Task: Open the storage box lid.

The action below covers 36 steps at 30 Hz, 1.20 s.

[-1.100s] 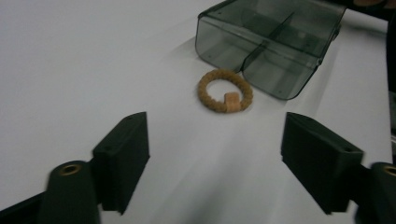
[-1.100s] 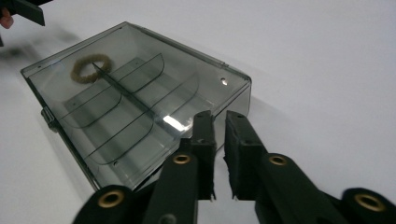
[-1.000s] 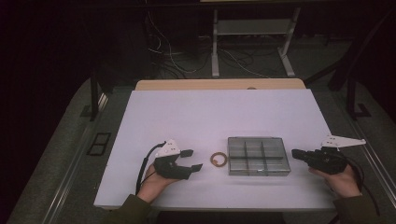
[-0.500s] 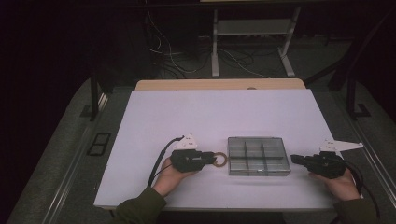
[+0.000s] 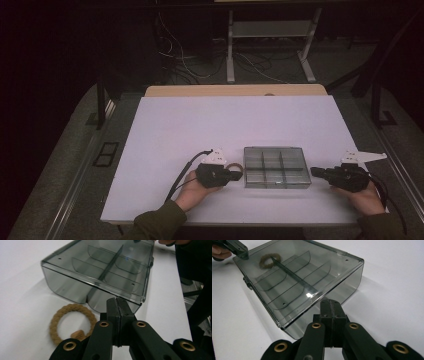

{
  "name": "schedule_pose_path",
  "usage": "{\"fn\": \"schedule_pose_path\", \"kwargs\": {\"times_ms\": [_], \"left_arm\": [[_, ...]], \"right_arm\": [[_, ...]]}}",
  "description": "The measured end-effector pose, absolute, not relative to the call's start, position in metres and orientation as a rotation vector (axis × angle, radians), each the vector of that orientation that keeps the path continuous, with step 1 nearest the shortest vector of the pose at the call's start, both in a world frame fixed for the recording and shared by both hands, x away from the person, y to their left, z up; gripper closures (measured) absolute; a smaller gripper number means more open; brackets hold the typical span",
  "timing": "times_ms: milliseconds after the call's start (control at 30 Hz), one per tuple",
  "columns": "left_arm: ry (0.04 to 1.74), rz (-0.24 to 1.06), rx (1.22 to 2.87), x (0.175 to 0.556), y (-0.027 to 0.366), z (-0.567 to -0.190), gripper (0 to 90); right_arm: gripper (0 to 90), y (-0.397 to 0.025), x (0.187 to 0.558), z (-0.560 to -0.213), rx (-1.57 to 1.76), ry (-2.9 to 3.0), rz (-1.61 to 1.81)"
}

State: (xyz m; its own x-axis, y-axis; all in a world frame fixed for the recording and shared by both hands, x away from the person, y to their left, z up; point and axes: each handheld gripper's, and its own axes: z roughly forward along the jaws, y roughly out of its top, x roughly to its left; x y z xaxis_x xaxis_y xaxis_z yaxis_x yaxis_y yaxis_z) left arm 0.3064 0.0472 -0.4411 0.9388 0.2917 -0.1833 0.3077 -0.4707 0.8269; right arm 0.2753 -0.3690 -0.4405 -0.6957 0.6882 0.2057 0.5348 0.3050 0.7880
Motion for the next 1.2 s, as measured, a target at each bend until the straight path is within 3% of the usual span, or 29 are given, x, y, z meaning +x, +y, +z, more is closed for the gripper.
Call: {"fn": "schedule_pose_path", "kwargs": {"times_ms": [1200], "left_arm": [[0.408, -0.029, 2.095, 0.3061, 0.0406, -0.4436, 89.2]], "right_arm": [[89.1, -0.3627, 0.2763, -0.4434, 1.113, 2.437, 1.341]]}}
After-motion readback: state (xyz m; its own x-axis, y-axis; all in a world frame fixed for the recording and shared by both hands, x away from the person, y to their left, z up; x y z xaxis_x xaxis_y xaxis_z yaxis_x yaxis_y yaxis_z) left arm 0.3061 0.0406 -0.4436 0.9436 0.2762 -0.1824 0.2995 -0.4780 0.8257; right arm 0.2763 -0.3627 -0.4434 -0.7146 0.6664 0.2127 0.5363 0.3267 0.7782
